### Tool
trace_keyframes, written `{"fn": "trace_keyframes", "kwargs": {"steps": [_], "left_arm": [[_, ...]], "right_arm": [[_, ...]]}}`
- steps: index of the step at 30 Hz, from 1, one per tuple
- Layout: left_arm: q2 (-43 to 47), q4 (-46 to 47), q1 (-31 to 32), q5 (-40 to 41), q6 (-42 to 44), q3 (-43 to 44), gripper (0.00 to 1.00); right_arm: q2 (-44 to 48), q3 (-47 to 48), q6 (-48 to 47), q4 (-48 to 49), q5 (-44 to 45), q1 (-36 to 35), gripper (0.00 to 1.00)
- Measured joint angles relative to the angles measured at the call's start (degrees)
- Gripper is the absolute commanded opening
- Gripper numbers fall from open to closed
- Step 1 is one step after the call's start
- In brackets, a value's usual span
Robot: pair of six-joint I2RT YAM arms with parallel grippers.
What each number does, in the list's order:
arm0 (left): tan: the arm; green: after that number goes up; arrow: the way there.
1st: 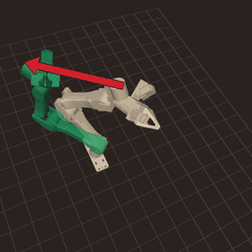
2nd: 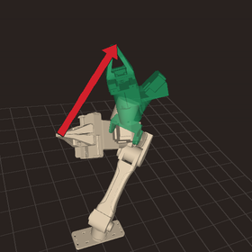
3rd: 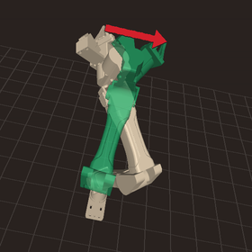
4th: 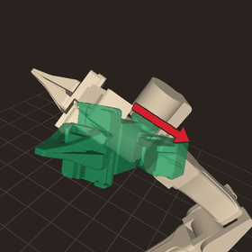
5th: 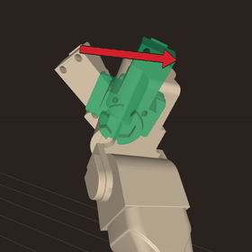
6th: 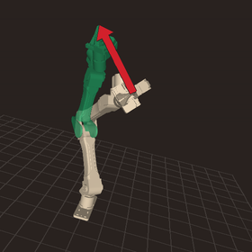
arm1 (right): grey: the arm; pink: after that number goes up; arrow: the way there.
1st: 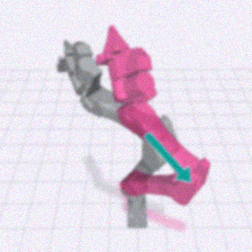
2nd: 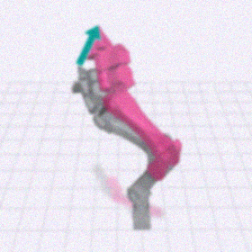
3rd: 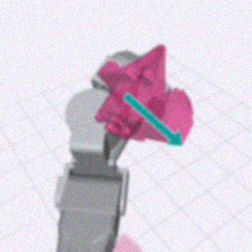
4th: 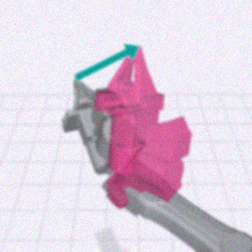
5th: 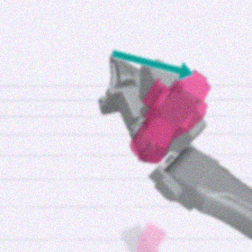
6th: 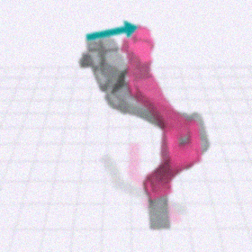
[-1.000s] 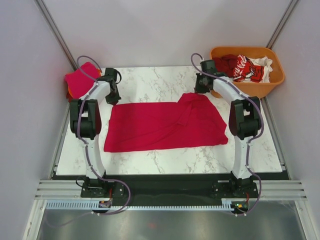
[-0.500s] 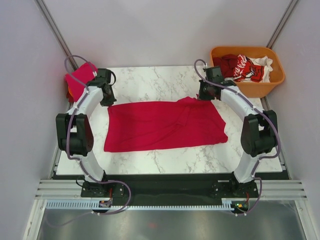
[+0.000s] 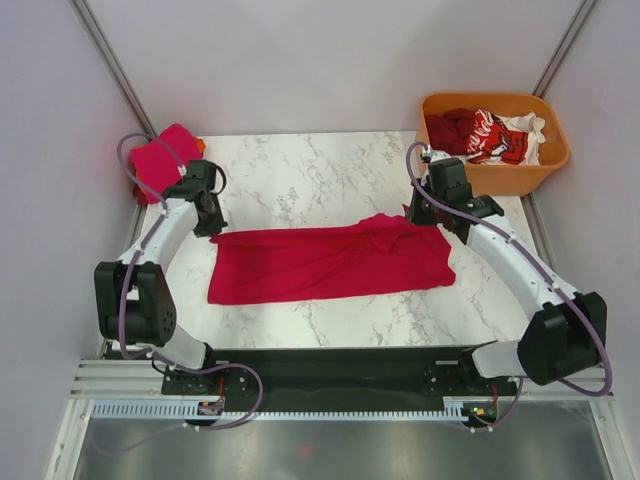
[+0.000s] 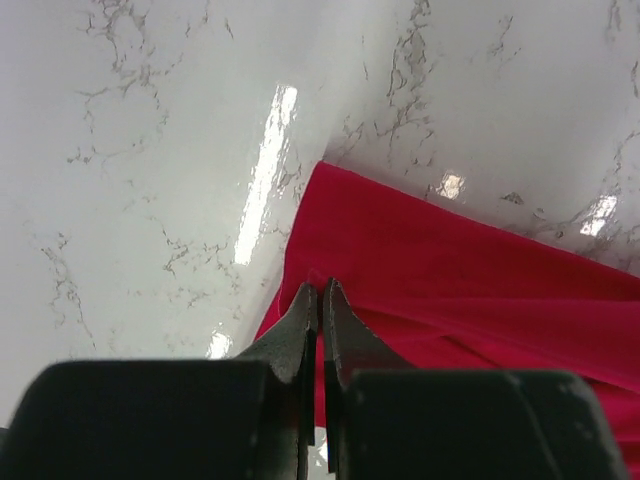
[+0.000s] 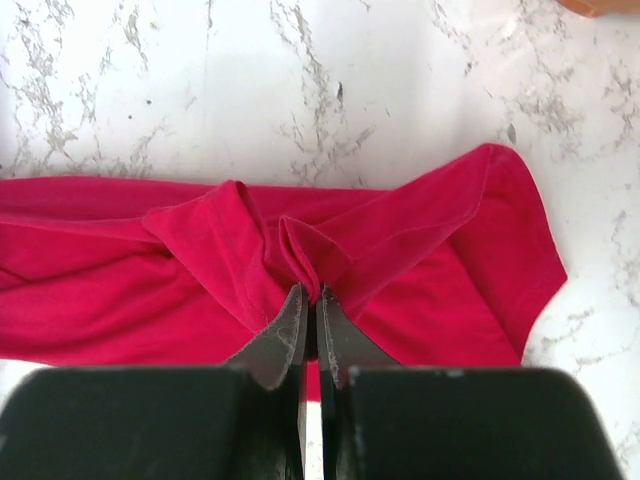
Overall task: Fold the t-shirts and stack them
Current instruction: Fold the tshirt
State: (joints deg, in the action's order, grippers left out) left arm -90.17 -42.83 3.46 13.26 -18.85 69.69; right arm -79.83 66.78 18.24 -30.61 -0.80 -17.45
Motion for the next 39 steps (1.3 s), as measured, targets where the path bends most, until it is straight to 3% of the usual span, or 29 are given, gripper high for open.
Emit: {"fn": "trace_keyframes", "kwargs": {"steps": [16,20,21,24,26,27,28,29,31,39], "left_arm": [[8.5,-2.4,0.1,-0.4,-2.2,-13.5,0.02],[8.5,-3.0,0.2,-0.2,-2.5,-14.5,0.09],[8.3,-3.1,0.3,-0.2,-2.6,-14.6,0.17],[7.0,-3.7,0.7,0.3,-3.0,-14.6,0.48],[5.7,-4.3,0.9,1.1,-3.8,-14.6,0.59],[5.2,-4.9,0.9,1.8,-4.1,-14.6,0.76],[5.0,-5.4,0.9,2.6,-4.5,-14.6,0.81],[5.0,-5.9,0.9,3.4,-5.1,-14.6,0.84],[5.6,-6.7,0.9,4.7,-5.9,-14.6,0.9],[7.4,-7.6,0.8,5.6,-6.5,-10.9,0.81]], "right_arm": [[13.0,-13.1,2.9,-4.1,1.3,-0.8,0.0],[14.9,-16.6,4.1,-4.1,2.1,-0.9,0.01],[15.1,-17.5,4.4,-4.2,2.3,-0.9,0.02],[15.8,-20.4,6.1,-4.1,3.1,-1.0,0.21],[17.0,-22.7,8.3,-4.3,4.4,-1.1,0.42],[17.7,-23.4,9.3,-4.7,5.3,-1.1,0.58],[18.5,-24.0,10.8,-5.2,6.3,-1.1,0.88],[19.4,-24.4,12.3,-5.5,7.4,-1.1,0.97],[21.2,-24.7,14.4,-5.9,8.8,-1.0,0.98],[19.7,-24.2,17.7,-3.7,9.9,-1.0,0.98]]}}
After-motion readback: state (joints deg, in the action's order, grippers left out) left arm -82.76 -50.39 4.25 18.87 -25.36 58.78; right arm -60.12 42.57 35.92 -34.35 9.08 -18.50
